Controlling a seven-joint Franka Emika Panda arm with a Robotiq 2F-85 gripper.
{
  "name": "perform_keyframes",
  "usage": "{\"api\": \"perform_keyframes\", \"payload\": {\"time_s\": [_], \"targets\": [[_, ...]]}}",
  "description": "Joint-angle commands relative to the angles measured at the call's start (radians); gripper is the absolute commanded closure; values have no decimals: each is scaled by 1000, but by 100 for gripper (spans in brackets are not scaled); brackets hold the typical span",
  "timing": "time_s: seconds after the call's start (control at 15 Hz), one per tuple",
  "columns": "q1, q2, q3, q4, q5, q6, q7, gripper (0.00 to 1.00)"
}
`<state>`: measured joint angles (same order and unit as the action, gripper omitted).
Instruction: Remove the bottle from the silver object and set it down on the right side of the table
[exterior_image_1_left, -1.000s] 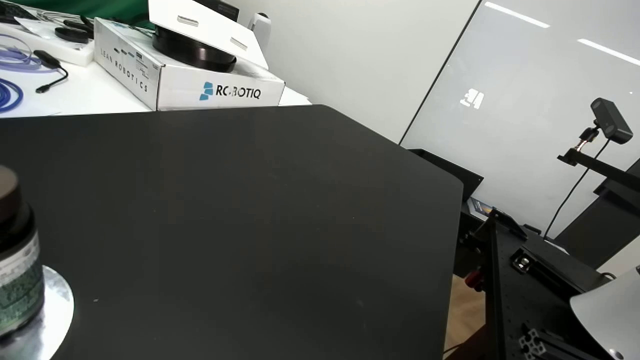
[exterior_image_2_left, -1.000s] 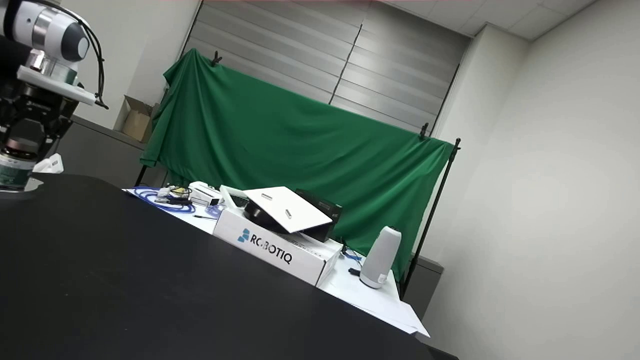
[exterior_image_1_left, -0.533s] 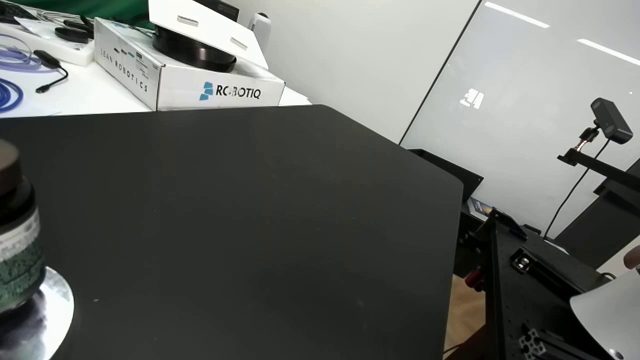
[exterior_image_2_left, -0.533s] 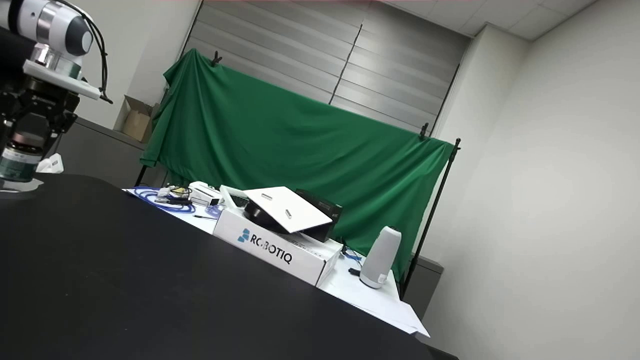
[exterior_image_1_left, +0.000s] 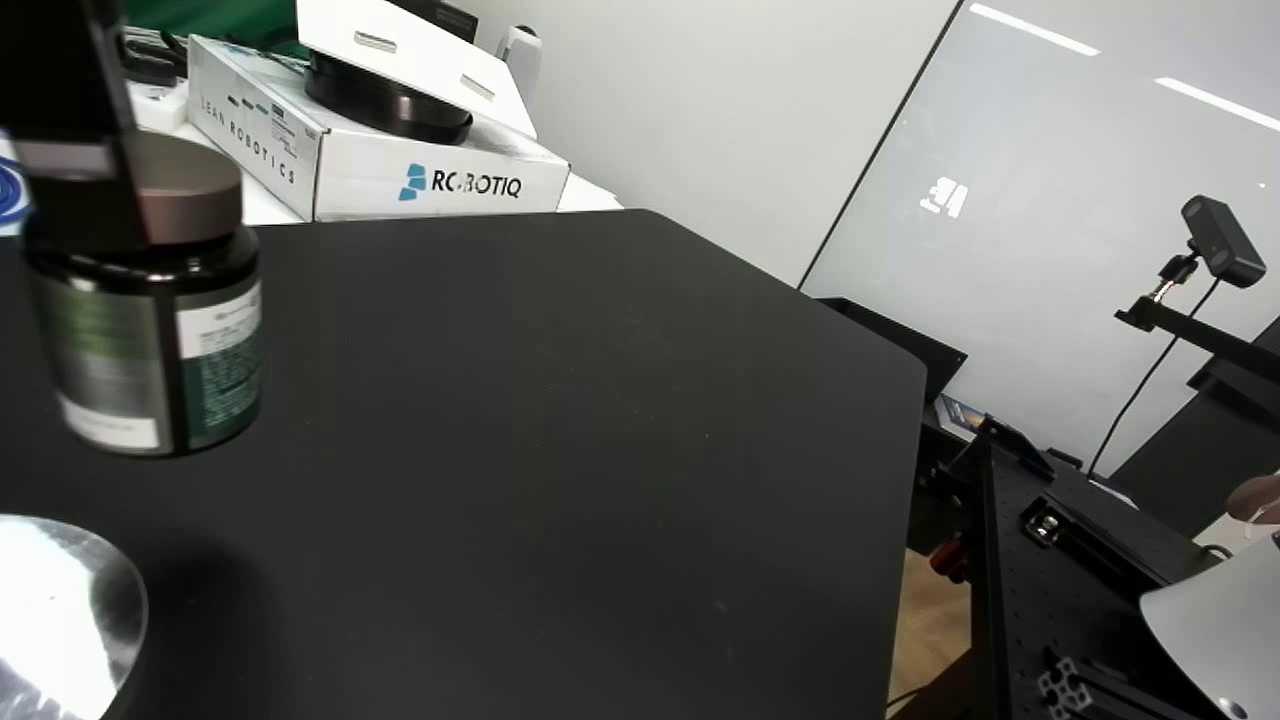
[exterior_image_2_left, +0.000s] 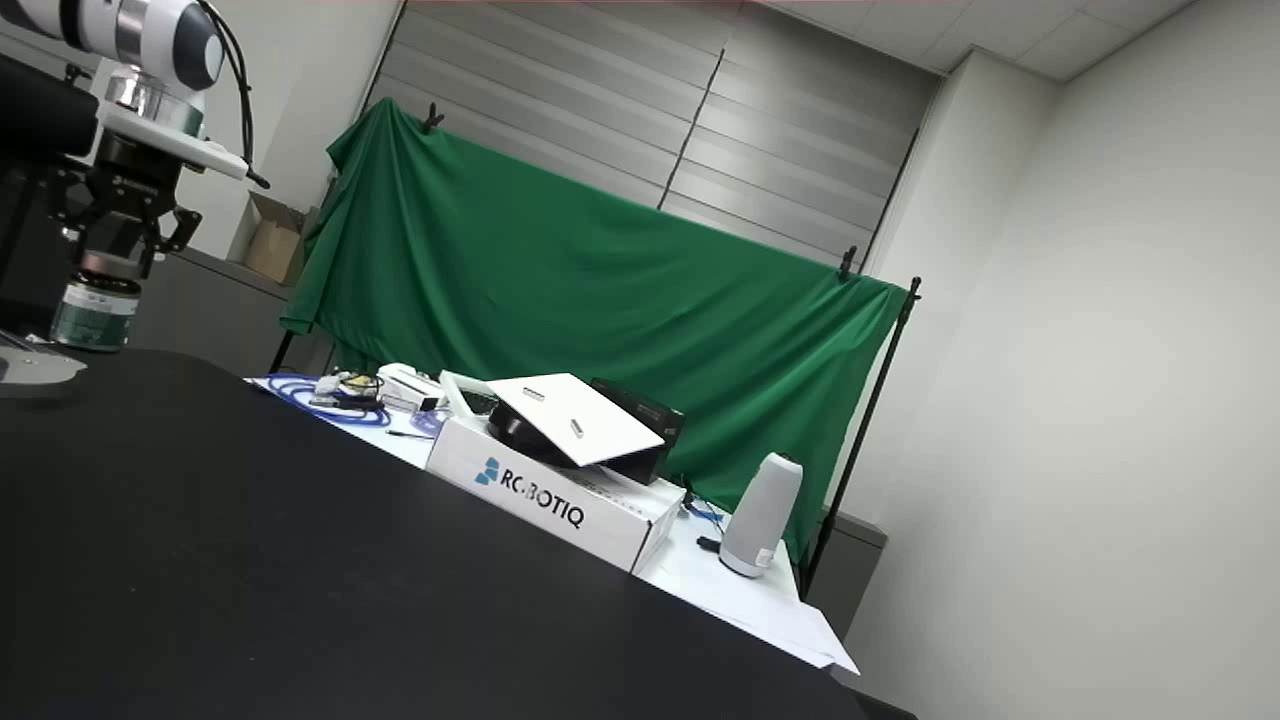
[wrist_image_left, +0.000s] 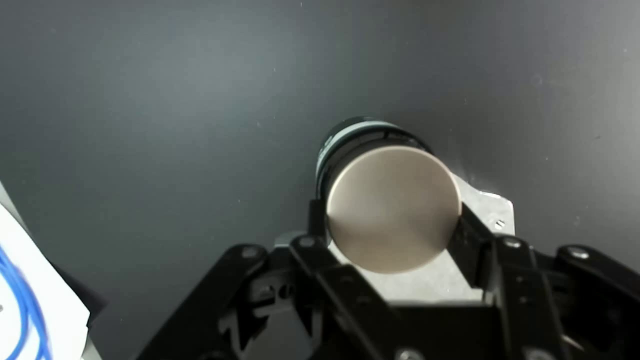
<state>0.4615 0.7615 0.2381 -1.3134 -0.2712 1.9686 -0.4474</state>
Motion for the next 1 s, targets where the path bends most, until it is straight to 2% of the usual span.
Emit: {"api": "perform_keyframes", "payload": {"time_s": [0.0,0.4,0.93], "targets": [[-58,-174,-6,-247,-14,48,-6,65],[-153,-356,0,-549,-46,166,-4,65],[-285,-554,1,-1017,-3,571,-17,65]]}}
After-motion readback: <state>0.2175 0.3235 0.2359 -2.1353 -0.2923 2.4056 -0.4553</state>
